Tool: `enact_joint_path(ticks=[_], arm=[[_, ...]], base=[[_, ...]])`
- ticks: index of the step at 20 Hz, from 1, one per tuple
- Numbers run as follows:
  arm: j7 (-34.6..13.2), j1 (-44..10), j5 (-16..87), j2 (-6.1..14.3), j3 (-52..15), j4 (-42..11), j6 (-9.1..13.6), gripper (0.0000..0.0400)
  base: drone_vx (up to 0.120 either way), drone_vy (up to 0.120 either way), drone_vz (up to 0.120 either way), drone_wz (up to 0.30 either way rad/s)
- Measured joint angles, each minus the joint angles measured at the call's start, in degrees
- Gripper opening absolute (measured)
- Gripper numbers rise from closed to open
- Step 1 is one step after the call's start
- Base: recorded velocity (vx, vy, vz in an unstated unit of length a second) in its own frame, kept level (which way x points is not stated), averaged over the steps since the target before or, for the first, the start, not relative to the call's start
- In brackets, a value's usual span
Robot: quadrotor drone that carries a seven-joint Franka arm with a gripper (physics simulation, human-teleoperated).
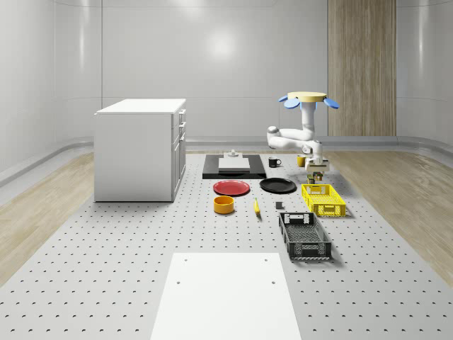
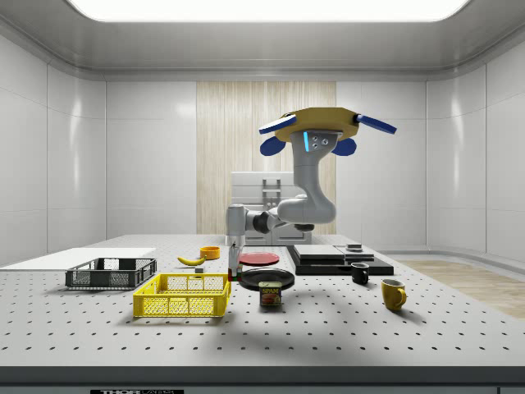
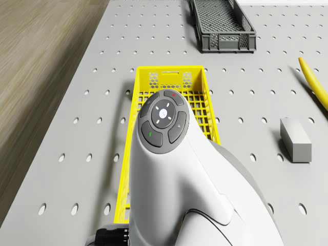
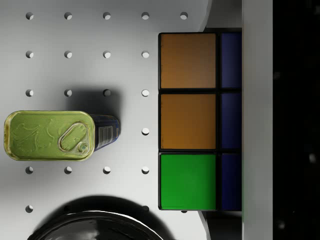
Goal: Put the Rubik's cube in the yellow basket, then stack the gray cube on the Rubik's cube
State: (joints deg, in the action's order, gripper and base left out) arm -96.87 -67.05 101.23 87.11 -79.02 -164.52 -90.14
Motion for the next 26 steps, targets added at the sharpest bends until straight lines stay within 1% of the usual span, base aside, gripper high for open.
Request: enact_joint_path(ticks=[14,21,23,26], arm=[[-0.13,-0.17,-0.34,0.84,-0.12,0.03,-0.79,0.0325],[-0.19,-0.24,-0.48,1.19,-0.17,0.05,-1.12,0.0325],[-0.20,-0.26,-0.51,1.29,-0.18,0.05,-1.20,0.0325],[-0.21,-0.39,0.40,1.48,0.82,0.22,-1.69,0.0325]], base=[[0.120,0.000,0.000,0.000],[0.120,0.000,-0.114,0.000],[0.120,0.000,0.000,0.000],[0.000,0.000,0.000,0.000]])
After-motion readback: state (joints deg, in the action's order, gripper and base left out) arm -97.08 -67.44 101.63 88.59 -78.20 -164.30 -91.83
